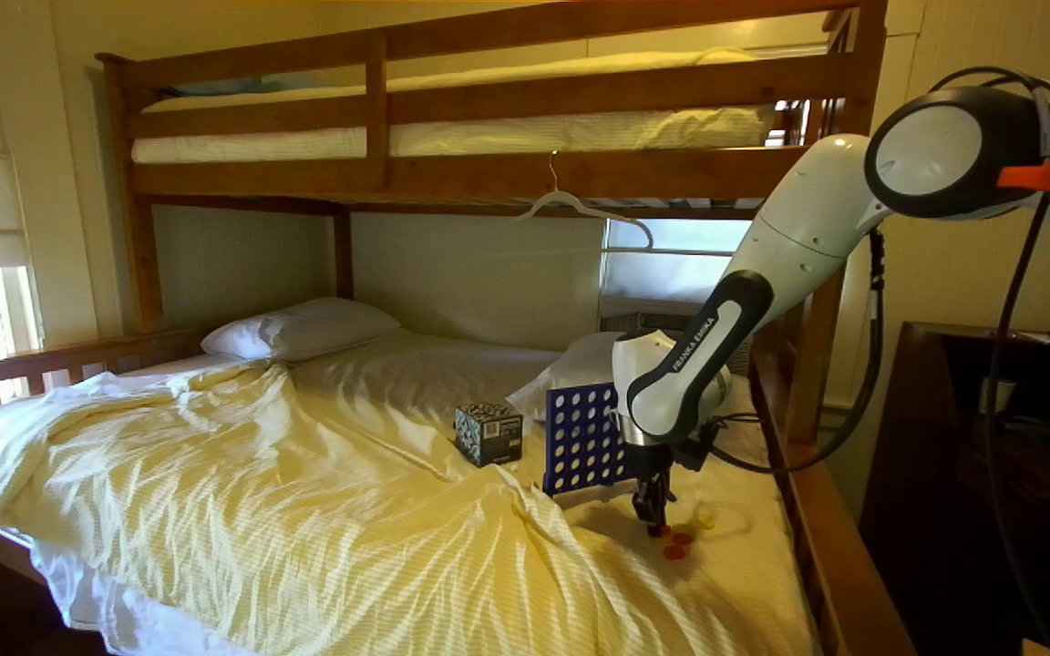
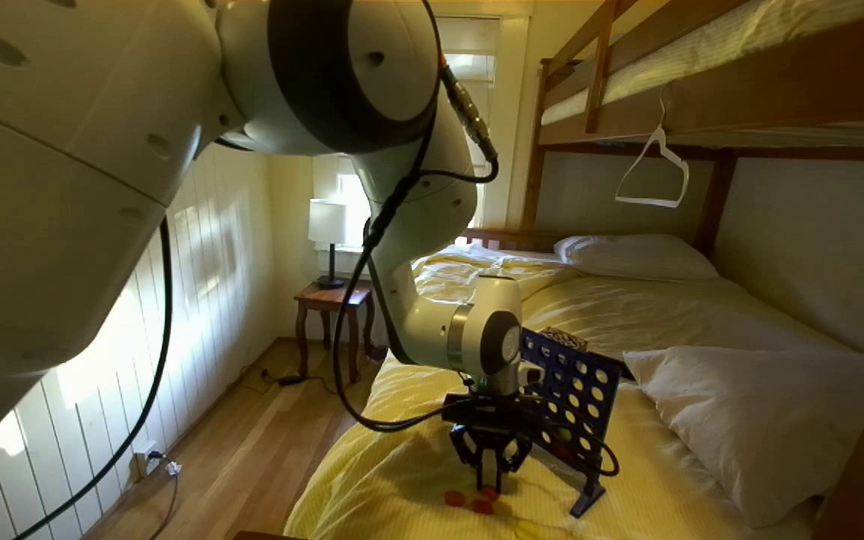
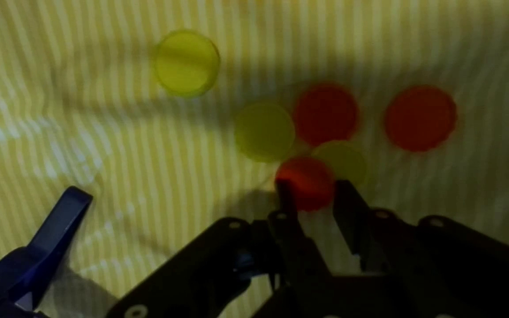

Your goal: Pick up the orange circle and put it in the blue object

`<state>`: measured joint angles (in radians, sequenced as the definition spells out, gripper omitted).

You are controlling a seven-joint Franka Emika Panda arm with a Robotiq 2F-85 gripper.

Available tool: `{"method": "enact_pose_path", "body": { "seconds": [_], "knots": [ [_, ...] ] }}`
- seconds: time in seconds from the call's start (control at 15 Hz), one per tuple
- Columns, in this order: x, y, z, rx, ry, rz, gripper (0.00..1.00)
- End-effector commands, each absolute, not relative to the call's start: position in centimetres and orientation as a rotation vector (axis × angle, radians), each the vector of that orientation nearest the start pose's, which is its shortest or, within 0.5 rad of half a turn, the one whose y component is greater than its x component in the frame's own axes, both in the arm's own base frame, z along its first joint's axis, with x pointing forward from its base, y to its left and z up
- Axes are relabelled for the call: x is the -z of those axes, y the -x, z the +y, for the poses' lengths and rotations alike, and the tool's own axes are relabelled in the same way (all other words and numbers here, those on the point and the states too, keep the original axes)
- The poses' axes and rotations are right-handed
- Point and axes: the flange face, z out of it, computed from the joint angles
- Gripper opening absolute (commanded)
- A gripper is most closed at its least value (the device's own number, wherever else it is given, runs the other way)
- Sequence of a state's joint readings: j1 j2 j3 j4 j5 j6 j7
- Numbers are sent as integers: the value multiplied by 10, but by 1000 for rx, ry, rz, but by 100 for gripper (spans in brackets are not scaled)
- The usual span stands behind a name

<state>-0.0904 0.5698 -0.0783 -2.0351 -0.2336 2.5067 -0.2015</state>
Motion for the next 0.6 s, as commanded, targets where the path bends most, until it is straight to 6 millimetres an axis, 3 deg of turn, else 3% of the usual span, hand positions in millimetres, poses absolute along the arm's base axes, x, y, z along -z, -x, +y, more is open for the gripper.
{"method": "enact_pose_path", "body": {
  "seconds": [0.0,0.07,0.13,0.33,0.53],
  "knots": [
    [-151,-580,-98,-211,3246,-397,37],
    [-151,-581,-98,-210,3246,-396,54],
    [-150,-582,-99,-213,3245,-398,56],
    [-150,-582,-100,-213,3245,-397,77],
    [-149,-583,-101,-212,3242,-397,81]
  ]
}}
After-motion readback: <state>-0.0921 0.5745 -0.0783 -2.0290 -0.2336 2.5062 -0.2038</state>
